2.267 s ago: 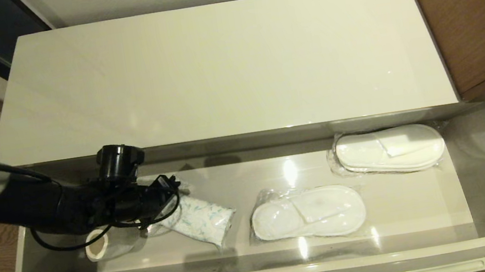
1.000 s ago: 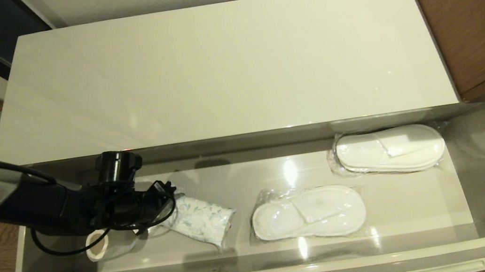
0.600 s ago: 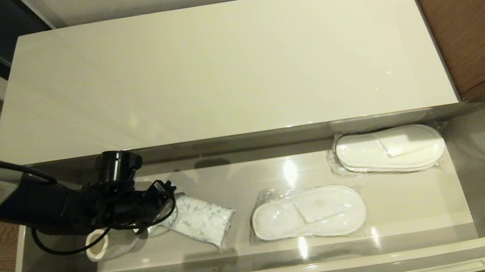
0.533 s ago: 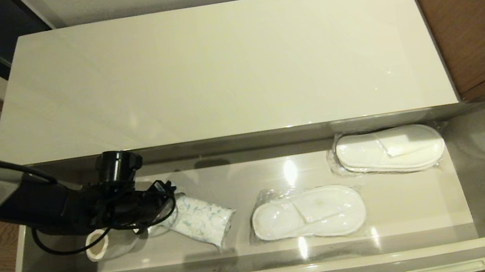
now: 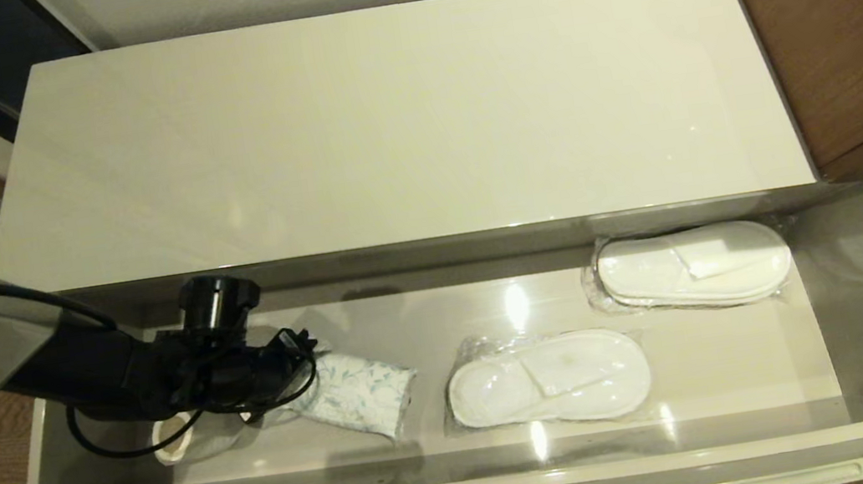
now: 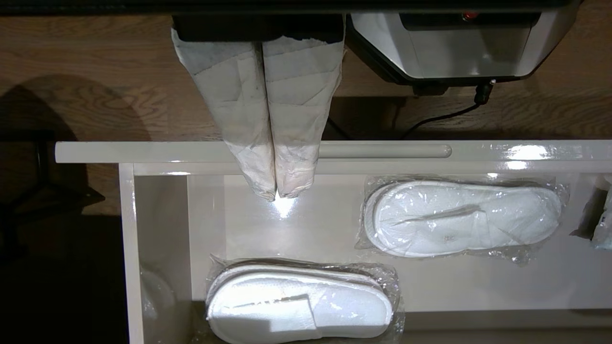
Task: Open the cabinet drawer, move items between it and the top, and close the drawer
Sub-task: Take out the tissue from the drawer
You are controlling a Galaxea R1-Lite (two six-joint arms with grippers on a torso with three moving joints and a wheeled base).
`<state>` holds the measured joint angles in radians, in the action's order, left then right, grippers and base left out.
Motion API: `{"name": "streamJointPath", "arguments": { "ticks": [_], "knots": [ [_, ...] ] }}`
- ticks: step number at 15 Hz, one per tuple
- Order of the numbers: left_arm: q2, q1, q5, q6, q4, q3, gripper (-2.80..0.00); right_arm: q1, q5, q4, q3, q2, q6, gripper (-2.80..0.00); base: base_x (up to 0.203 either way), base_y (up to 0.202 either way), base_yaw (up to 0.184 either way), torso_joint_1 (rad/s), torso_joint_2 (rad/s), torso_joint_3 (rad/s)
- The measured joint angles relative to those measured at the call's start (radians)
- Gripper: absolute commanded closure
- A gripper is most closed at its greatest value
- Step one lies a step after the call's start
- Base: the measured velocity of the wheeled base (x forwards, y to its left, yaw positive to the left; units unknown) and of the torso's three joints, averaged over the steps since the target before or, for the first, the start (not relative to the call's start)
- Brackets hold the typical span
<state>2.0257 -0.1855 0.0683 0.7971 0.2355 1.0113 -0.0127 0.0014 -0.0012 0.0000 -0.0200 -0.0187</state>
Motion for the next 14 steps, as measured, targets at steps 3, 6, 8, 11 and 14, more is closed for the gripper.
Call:
{"name": "streamJointPath", "arguments": {
  "ticks": [3,6,8,11,14],
  "knots": [
    [0.007,0.014,0.003,-0.002,-0.001,-0.018,-2.8,0.0,0.0,0.0,0.0,0.0,0.0,0.0,0.0,0.0,0.0,0.0,0.0,0.0],
    [0.006,0.016,0.003,-0.003,-0.001,-0.028,-2.8,0.001,-0.001,0.0,0.0,0.0,-0.001,0.0,0.0,0.0,0.0,0.0,0.0,0.0],
    [0.003,0.016,0.003,-0.003,-0.002,-0.041,-2.8,0.002,0.0,0.0,0.0,0.0,0.0,0.0,0.0,0.0,0.0,0.0,0.0,0.0],
    [0.0,0.02,0.002,-0.003,-0.001,-0.049,-2.8,0.001,0.0,0.0,0.0,0.0,0.0,0.0,0.0,0.0,0.0,0.0,0.0,0.0],
    [-0.006,0.02,0.003,-0.001,-0.002,-0.057,-2.8,0.002,-0.001,0.0,0.0,0.0,0.0,0.0,0.0,0.0,0.0,0.0,0.0,0.0]
  ]
}}
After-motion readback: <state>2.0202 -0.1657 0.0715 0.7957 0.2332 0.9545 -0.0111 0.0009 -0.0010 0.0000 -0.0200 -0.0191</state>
